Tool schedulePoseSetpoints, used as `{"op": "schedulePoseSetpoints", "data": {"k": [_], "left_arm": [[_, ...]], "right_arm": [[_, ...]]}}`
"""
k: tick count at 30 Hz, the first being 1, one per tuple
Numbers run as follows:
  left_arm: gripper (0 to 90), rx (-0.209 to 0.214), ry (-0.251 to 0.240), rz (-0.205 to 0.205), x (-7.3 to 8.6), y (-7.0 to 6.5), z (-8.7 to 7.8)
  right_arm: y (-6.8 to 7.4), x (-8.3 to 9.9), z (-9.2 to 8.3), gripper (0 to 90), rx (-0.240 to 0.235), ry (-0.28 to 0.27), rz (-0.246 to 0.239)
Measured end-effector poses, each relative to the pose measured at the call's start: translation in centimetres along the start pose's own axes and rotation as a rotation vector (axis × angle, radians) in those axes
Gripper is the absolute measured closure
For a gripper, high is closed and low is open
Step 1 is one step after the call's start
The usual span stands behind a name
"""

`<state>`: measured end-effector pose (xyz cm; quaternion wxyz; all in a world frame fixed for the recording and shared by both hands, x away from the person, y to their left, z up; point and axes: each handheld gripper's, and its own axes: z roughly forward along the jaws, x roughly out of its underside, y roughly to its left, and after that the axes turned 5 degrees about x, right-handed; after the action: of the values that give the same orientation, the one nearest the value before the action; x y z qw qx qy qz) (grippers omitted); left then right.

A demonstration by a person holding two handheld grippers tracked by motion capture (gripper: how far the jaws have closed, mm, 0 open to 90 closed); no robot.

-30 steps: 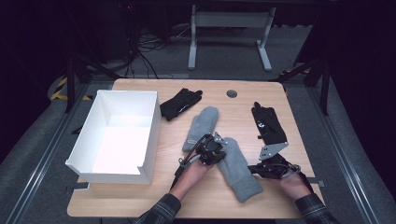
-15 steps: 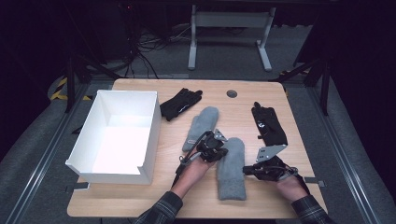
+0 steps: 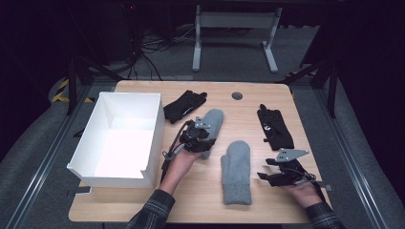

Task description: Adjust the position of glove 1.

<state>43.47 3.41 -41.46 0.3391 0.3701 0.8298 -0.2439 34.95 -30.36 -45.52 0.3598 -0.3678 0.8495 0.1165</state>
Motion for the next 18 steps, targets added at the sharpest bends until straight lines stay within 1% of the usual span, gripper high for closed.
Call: {"op": "schedulePoseSetpoints", "data": {"k": [2, 4, 5, 6, 7, 8, 10, 11, 12, 14, 16, 18], "left_arm": [[54.9, -0.007, 0.000, -0.011, 0.1, 0.5, 0.3], [51.8, -0.032, -0.001, -0.024, 0.0, 1.0, 0.6], [51.4, -0.032, -0.006, -0.028, 0.0, 1.2, 0.8], [50.4, -0.033, 0.001, -0.031, -0.1, 1.5, 1.0], [48.1, -0.051, 0.024, -0.033, -0.3, 1.9, 1.5], [47.5, -0.060, 0.024, -0.034, -0.5, 2.1, 1.7], [47.4, -0.060, 0.023, -0.041, -0.7, 2.6, 2.1], [47.4, -0.060, 0.023, -0.041, -0.7, 2.6, 2.1], [47.4, -0.058, 0.036, -0.048, -0.8, 2.8, 2.4], [47.6, -0.068, 0.059, -0.044, -0.7, 3.0, 3.1], [48.3, -0.062, 0.063, -0.052, -0.6, 3.2, 3.4], [51.9, -0.067, 0.073, -0.052, -0.5, 3.4, 3.7]], "right_arm": [[-0.3, 0.4, 0.0, 31.3, 0.012, 0.004, 0.013], [-0.5, 0.5, 0.2, 31.0, 0.020, 0.010, 0.017], [-0.5, 0.5, 0.2, 31.0, 0.022, 0.012, 0.016], [-0.5, 0.5, 0.3, 30.6, 0.023, 0.011, 0.016], [-0.5, 0.5, 0.3, 30.4, 0.028, 0.010, 0.011], [-0.5, 0.5, 0.3, 30.4, 0.029, 0.010, 0.011], [-0.5, 0.6, 0.3, 29.9, 0.028, 0.007, 0.008], [-0.5, 0.6, 0.3, 29.9, 0.028, 0.007, 0.008], [-0.5, 0.6, 0.4, 29.6, 0.030, 0.004, 0.005], [-0.5, 0.7, 0.4, 28.8, 0.031, 0.000, 0.001], [-0.5, 0.7, 0.4, 28.0, 0.030, -0.001, 0.000], [-0.5, 0.8, 0.4, 27.4, 0.029, -0.006, 0.000]]}}
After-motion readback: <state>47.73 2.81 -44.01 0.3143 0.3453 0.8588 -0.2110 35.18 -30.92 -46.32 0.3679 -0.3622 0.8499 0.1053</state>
